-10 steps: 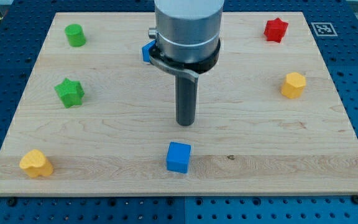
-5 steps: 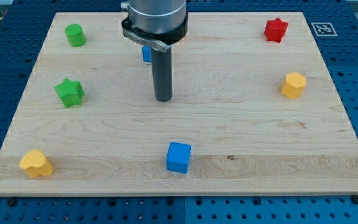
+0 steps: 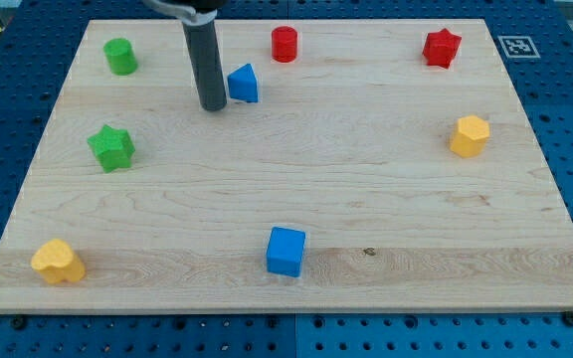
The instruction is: Move your arm closer to the blue triangle
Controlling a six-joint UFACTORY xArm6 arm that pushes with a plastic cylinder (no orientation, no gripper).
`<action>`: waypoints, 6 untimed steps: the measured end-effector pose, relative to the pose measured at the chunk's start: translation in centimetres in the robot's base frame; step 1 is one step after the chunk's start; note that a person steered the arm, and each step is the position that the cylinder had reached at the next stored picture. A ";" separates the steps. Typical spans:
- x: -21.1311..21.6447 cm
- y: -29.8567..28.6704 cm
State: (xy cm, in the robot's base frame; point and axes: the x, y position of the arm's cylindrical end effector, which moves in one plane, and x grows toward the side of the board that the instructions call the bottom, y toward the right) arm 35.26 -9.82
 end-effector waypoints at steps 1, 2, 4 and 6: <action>-2.0 0.0; -2.2 0.0; -4.1 0.1; -2.0 3.0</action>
